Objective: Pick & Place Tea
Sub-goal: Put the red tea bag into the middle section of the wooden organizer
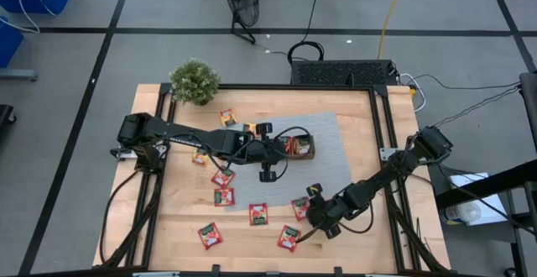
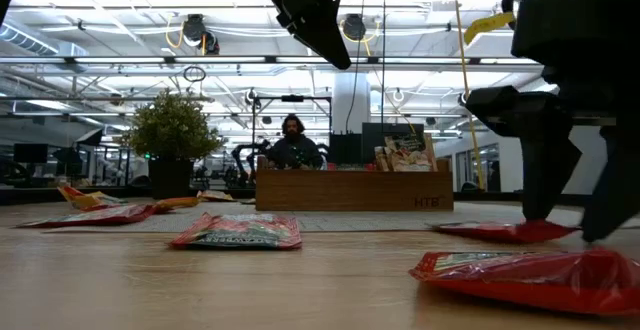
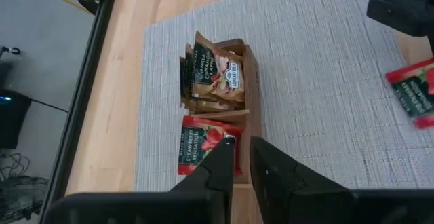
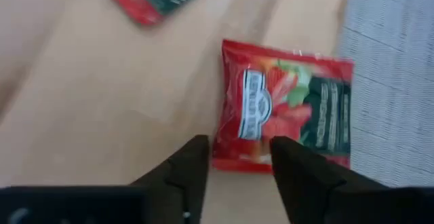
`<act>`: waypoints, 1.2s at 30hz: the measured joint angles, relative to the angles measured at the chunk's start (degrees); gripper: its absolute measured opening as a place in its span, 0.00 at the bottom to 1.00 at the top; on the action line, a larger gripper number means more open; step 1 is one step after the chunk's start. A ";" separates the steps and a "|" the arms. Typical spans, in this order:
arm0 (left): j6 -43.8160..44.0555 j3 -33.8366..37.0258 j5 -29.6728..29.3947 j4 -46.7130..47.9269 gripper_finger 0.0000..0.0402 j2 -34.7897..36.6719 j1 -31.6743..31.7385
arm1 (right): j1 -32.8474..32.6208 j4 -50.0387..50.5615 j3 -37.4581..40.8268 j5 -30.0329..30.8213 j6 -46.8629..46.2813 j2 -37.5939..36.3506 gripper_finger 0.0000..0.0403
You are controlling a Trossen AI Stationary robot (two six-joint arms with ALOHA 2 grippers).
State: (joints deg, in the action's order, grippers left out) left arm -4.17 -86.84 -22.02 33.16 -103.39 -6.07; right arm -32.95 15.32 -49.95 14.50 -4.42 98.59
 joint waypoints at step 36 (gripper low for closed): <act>0.07 0.01 0.02 -0.14 0.14 -0.02 0.00 | -3.72 -12.86 1.42 19.03 32.99 2.64 0.54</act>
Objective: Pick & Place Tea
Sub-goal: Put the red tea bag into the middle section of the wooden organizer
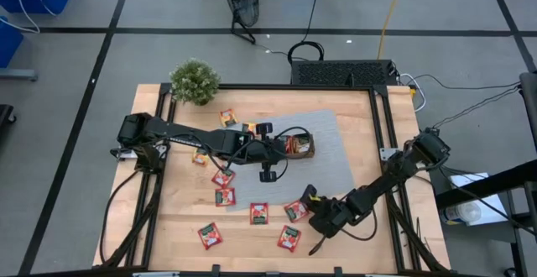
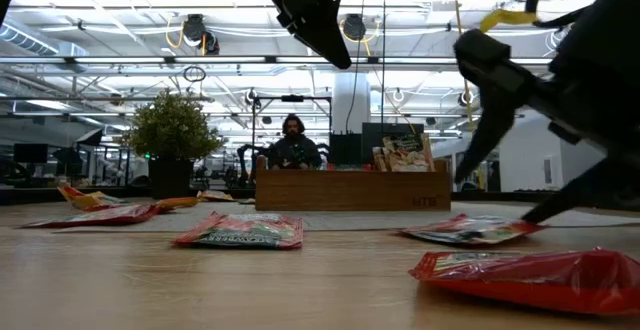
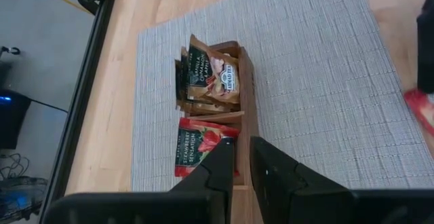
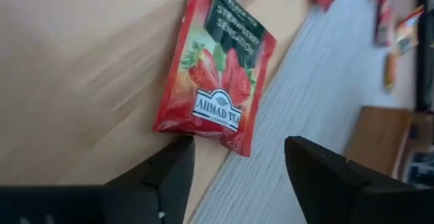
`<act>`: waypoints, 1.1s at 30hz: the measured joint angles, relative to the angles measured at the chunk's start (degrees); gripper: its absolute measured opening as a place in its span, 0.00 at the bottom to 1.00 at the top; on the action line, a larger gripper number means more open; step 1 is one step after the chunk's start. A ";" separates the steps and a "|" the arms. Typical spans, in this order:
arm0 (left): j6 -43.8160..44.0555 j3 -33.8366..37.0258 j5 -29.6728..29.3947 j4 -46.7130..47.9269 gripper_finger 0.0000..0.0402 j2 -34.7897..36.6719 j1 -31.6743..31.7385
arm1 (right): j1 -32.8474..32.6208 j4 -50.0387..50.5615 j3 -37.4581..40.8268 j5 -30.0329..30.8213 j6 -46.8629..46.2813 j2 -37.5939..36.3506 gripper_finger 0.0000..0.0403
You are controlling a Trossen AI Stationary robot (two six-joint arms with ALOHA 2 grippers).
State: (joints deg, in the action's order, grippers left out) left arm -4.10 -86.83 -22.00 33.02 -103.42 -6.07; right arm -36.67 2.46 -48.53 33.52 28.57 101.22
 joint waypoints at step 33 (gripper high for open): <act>-0.17 0.01 0.00 -0.29 0.14 0.00 0.04 | 5.15 -13.59 2.46 -21.27 17.10 1.17 0.27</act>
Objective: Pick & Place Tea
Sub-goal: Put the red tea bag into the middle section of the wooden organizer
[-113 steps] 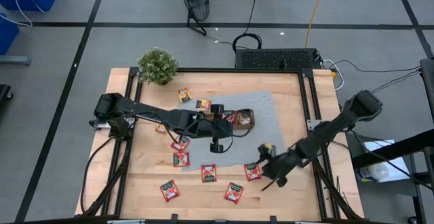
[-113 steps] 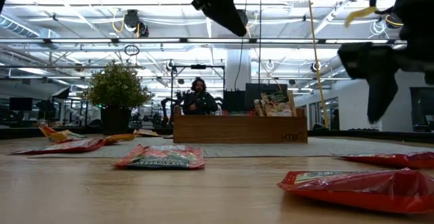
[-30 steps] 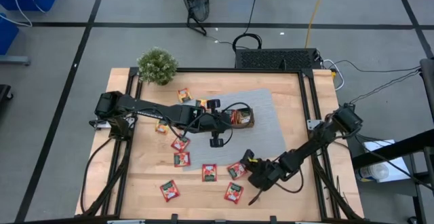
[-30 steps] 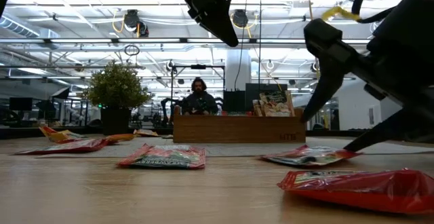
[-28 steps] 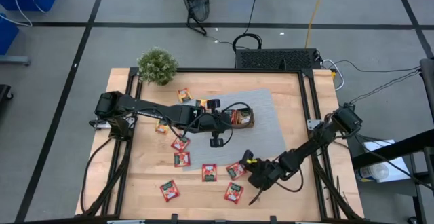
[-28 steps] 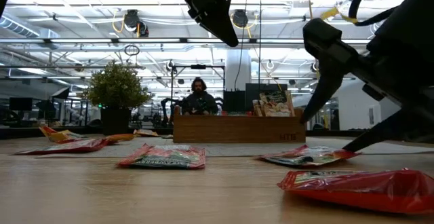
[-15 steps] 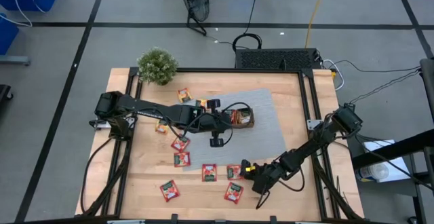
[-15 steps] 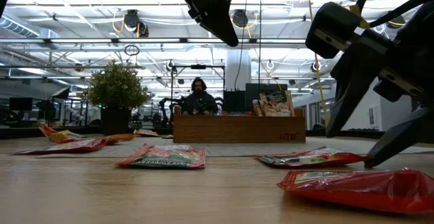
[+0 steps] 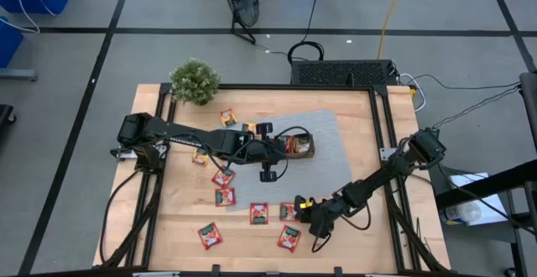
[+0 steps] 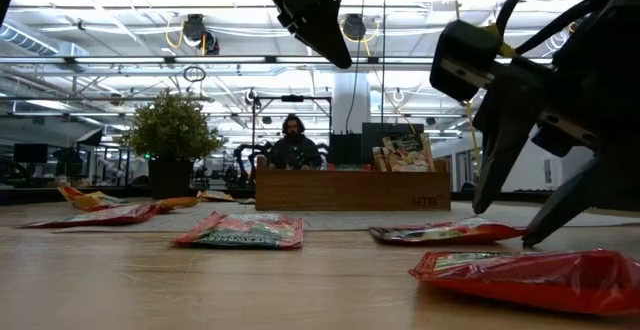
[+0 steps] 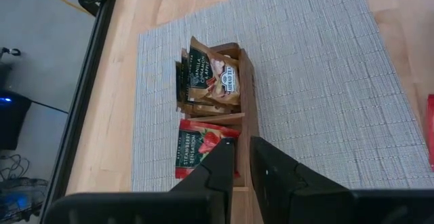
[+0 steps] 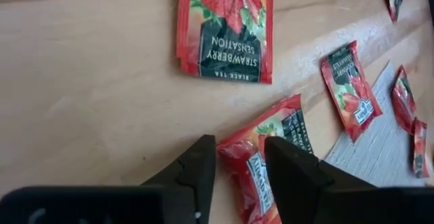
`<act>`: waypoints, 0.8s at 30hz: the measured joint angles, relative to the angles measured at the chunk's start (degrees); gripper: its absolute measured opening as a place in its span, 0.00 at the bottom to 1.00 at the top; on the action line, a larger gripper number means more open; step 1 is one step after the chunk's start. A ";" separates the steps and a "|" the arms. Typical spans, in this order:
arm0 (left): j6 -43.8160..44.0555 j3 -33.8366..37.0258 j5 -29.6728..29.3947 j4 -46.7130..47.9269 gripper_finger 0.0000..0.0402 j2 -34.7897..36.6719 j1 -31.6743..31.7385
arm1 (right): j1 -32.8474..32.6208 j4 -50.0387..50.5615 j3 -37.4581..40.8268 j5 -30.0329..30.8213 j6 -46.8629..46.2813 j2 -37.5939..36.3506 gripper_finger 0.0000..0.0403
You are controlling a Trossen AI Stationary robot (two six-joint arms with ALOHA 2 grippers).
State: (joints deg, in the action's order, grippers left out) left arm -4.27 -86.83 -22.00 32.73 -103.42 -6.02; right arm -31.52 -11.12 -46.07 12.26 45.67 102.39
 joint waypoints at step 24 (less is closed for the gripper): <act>0.41 0.00 0.00 0.00 0.14 0.00 0.00 | -6.86 -6.08 0.16 26.00 8.66 0.15 0.00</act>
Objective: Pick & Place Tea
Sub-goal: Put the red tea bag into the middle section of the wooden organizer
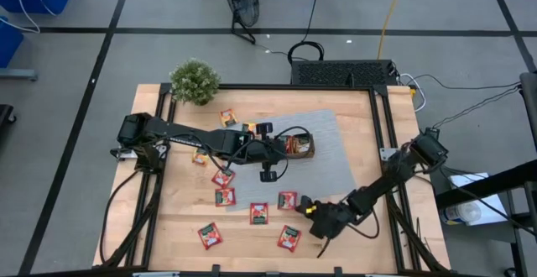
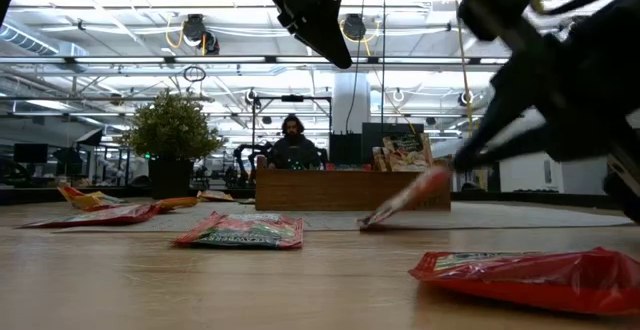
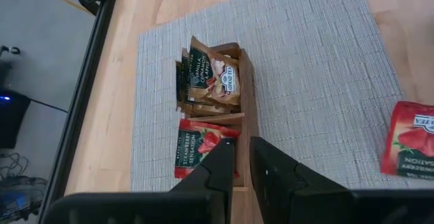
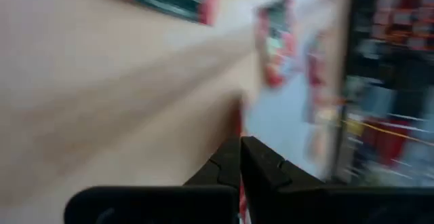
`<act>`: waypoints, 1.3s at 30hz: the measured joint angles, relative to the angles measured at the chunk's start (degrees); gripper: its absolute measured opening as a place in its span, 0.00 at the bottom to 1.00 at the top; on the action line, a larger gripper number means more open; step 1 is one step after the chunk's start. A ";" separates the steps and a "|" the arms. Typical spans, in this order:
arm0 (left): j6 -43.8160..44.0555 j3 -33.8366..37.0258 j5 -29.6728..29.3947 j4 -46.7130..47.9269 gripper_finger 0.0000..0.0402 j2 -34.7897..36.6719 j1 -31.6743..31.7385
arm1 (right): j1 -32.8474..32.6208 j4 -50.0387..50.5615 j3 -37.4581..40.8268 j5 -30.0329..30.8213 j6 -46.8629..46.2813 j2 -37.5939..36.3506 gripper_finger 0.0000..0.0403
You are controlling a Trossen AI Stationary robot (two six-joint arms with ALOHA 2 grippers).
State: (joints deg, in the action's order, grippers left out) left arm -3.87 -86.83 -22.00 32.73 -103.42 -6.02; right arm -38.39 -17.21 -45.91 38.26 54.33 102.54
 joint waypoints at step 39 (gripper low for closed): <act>30.52 1.17 13.60 -0.26 0.37 -0.11 10.64 | -3.68 -5.30 -0.15 39.97 14.13 -0.13 0.00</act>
State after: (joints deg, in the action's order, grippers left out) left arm 26.65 -85.65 -8.40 32.47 -103.53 4.61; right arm -42.06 -22.50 -46.06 78.23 68.47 102.41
